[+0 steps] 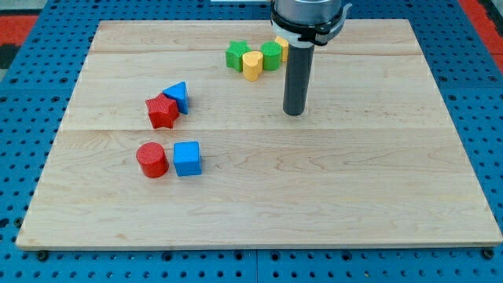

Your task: Place the arm below the red circle

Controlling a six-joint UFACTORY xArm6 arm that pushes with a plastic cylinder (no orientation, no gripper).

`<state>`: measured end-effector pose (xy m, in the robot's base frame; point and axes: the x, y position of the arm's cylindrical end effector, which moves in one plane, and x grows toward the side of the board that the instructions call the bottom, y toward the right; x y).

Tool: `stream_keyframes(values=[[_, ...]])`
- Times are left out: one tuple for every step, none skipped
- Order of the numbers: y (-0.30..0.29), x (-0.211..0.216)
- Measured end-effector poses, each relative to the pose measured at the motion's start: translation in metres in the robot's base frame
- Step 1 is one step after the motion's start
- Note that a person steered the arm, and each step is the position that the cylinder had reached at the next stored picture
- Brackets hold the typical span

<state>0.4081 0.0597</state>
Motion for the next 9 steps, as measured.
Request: stream_keyframes(values=[[-0.008,0.0],[-0.047,0.002],[-0.096,0.034],[-0.159,0.041],[-0.244,0.041],[-0.27,0.032],[-0.275,-0.003],[-0.254,-0.04],[-0.207,-0.048]])
